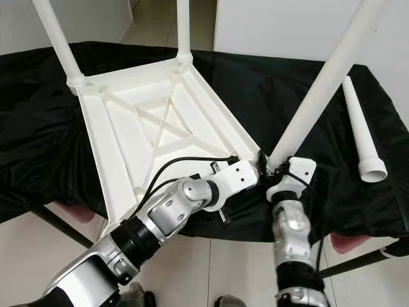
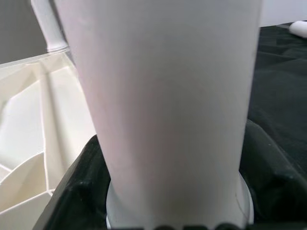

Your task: Building children table

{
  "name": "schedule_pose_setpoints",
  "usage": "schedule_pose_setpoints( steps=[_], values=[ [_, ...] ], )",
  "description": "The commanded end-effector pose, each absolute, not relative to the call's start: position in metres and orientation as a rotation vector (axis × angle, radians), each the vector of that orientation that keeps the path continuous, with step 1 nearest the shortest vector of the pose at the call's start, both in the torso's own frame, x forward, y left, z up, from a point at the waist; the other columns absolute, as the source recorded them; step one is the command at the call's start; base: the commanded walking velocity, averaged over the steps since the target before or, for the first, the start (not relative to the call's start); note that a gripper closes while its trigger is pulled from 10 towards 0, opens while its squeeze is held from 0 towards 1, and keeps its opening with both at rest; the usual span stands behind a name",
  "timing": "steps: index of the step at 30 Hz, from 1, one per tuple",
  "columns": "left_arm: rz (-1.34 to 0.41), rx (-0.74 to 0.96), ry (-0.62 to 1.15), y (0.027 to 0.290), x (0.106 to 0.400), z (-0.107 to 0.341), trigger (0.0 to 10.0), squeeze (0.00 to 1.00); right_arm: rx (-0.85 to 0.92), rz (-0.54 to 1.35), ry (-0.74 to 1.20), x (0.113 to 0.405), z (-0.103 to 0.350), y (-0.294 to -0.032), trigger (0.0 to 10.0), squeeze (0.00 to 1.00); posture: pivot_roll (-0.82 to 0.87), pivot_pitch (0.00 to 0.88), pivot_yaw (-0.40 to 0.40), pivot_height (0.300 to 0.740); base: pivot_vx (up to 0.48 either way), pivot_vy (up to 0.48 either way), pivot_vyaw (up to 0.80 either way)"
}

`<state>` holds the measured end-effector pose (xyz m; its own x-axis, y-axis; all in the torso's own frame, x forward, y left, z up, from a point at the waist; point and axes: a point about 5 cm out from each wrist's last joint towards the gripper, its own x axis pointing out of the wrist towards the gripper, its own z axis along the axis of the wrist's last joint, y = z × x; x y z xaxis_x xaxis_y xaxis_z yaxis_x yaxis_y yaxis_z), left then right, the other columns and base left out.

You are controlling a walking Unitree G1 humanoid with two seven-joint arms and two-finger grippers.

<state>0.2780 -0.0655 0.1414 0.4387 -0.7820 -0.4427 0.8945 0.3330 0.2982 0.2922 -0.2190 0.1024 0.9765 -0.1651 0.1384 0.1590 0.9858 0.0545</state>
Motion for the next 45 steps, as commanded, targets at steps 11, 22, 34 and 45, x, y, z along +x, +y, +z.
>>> schedule_pose_setpoints(
  steps=[11,22,34,45],
  values=[
    [-1.113,0.523,0.217,-0.072,0.274,0.147,10.0,0.00,0.035,-0.706,0.003,0.266,0.088,-0.244,0.0,0.00,-0.03,0.063,0.018,0.740,0.000,0.000,0.00],
    [-1.109,0.524,0.214,-0.071,0.275,0.147,10.0,0.00,0.053,-0.654,0.020,0.270,0.090,-0.242,10.0,0.00,-0.03,0.059,0.013,0.740,0.000,0.000,0.00],
    [-1.107,0.531,0.207,-0.071,0.276,0.147,10.0,0.00,0.106,-0.203,-0.156,0.296,0.128,-0.237,10.0,1.00,-0.02,0.038,0.007,0.740,0.000,0.000,0.00],
    [-1.106,0.536,0.201,-0.071,0.277,0.149,10.0,0.00,0.018,0.271,-0.107,0.308,0.138,-0.224,10.0,0.00,-0.02,0.037,0.011,0.740,0.000,0.000,0.00]
  ],
)
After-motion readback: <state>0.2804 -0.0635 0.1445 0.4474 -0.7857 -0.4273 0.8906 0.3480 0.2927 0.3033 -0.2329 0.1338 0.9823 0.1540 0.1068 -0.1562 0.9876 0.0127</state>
